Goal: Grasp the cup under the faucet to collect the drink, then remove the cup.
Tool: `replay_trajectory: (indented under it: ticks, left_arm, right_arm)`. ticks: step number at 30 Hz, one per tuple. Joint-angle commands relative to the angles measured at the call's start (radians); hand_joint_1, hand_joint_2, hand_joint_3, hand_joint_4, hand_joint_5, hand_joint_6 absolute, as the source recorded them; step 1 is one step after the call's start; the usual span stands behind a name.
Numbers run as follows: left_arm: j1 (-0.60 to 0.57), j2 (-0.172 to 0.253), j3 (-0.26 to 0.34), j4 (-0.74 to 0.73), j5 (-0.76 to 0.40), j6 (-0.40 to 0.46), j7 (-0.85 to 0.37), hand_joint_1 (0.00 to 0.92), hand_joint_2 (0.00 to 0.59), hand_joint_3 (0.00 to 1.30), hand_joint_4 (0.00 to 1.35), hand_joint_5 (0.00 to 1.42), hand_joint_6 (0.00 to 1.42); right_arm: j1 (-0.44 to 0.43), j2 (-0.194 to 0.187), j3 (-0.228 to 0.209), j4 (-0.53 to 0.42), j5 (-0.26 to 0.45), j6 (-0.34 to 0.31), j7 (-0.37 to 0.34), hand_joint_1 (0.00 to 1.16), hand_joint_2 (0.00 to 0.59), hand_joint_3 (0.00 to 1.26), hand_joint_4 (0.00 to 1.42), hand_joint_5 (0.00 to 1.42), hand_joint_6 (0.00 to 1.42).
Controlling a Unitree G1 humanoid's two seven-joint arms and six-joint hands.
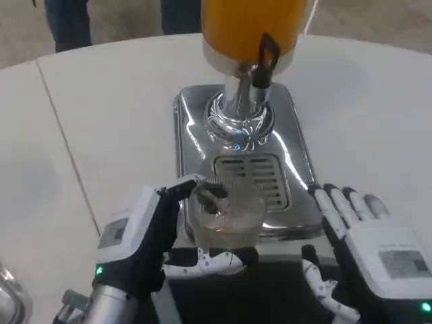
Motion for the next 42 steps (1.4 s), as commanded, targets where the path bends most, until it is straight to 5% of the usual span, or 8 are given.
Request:
replay_trajectory:
  ticks: [1, 9, 24, 42]
  left_arm:
    - [-0.057, -0.03, -0.003, 0.045, -0.001, 0.009, 0.028, 0.623, 0.029, 1.18, 1.2, 1.42, 1.42]
    - [-0.167, -0.065, -0.031, 0.164, 0.016, 0.007, 0.056, 0.624, 0.029, 1.18, 1.2, 1.42, 1.42]
    - [-0.486, -0.117, -0.042, 0.574, -0.007, -0.012, 0.192, 0.624, 0.029, 1.18, 1.2, 1.42, 1.42]
    - [-0.566, -0.127, -0.083, 0.724, 0.002, -0.044, 0.289, 0.636, 0.048, 1.14, 1.14, 1.42, 1.42]
  right_arm:
    - [0.039, 0.02, -0.038, -0.027, -0.006, 0.044, -0.028, 0.15, 0.586, 0.01, 0.0, 0.0, 0.0]
    - [0.101, 0.011, -0.051, -0.021, 0.004, 0.023, -0.073, 0.18, 0.586, 0.01, 0.0, 0.0, 0.0]
    - [-0.004, 0.011, -0.041, 0.008, 0.006, 0.053, -0.003, 0.19, 0.586, 0.02, 0.0, 0.0, 0.0]
    - [0.026, 0.021, -0.032, -0.022, -0.005, 0.075, 0.0, 0.19, 0.586, 0.02, 0.0, 0.0, 0.01]
